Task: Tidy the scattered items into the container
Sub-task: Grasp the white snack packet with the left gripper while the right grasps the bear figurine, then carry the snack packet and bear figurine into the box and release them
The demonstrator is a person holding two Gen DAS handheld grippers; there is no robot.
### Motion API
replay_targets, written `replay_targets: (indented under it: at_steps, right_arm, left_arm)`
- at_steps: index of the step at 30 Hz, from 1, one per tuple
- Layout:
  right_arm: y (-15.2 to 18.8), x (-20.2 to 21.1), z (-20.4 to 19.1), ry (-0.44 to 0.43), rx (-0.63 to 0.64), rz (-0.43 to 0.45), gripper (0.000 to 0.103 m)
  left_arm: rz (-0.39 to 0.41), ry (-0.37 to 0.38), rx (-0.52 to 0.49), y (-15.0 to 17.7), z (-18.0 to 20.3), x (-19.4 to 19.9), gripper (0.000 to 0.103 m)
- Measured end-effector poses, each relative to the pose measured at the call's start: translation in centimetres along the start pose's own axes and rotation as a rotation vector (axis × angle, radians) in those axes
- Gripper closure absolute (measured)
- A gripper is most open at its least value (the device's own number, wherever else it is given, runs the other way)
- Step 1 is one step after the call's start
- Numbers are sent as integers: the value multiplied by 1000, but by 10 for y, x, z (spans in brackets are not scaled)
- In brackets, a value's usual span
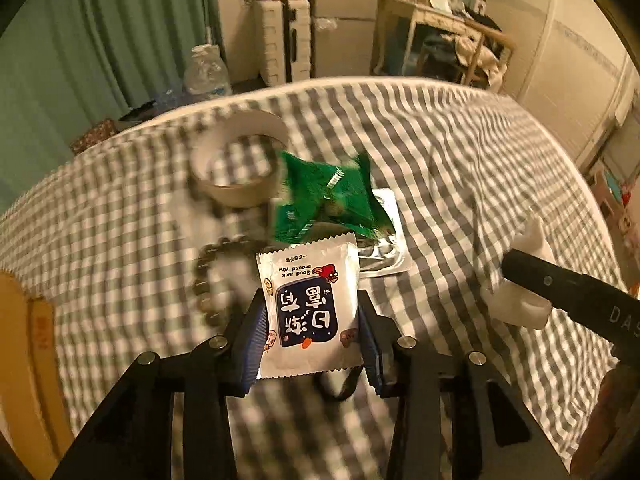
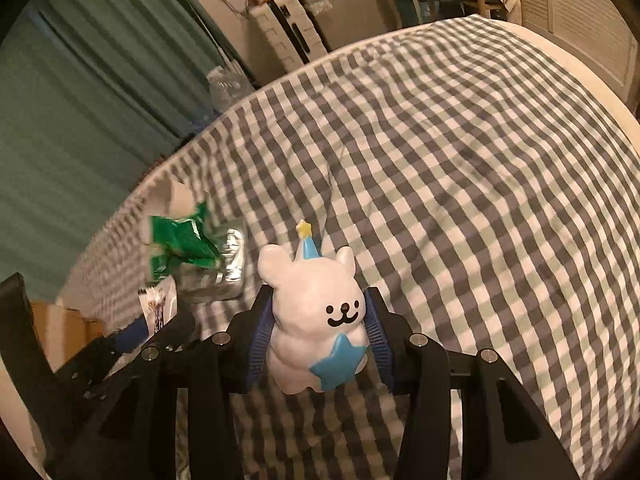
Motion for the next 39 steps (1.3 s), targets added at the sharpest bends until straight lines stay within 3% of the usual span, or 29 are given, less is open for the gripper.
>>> replay_targets:
  at_steps: [8, 17, 20, 24, 28, 33, 39]
  right_arm:
    - [20, 44, -10, -22, 51, -1, 59]
    - [39, 130, -74, -118, 186, 34, 59]
    - [52, 156, -104, -180, 235, 30, 59]
    - [70, 185, -154, -159, 367, 64, 59]
    - [83, 207, -200, -247, 409, 85, 59]
    - [113, 217, -271, -267, 556, 110, 59]
    - [144, 183, -332, -350, 624, 31, 59]
  left_arm:
    - [37, 32, 108, 1, -40, 64, 61]
    - [128, 42, 165, -6, -80, 167, 61]
    - [149, 14, 169, -8, -96, 199, 61]
    - [131, -54, 188, 0, -133, 242, 61]
    - [138, -115, 193, 13, -172, 275, 61]
    - [168, -172, 217, 35, -221, 294, 61]
    - [146, -184, 270, 57, -270, 275, 61]
Point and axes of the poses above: each gripper's, at about its wrist camera, not at the fingertips, and x roughly against the way its jaws point, z to its right, y to its underside, the point moved 2 cm from there along -x, roughly the way its jaws point, and after that the axes turned 9 degrees about z, right-handed, at the moved point
